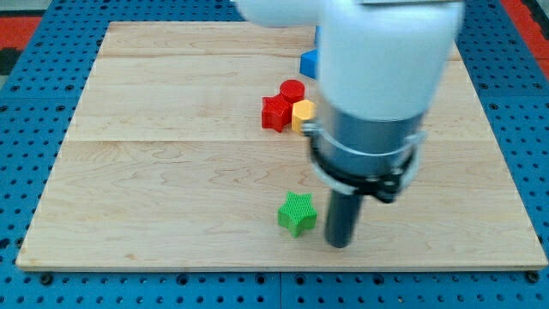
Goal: Place the green star diagonal to the red star
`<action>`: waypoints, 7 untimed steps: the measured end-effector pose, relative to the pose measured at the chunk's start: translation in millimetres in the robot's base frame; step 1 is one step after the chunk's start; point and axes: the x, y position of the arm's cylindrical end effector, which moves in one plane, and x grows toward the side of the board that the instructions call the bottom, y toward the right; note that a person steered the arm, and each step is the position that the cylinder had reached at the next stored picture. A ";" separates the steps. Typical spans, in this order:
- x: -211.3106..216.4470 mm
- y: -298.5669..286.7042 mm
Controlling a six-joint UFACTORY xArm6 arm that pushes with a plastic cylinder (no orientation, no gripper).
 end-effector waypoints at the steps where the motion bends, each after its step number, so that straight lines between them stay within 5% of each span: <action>1: -22.7 11.4; 3: 18.9 -97.4; 5: -5.2 -10.1; 6: -29.2 -29.6; 7: 5.7 -97.8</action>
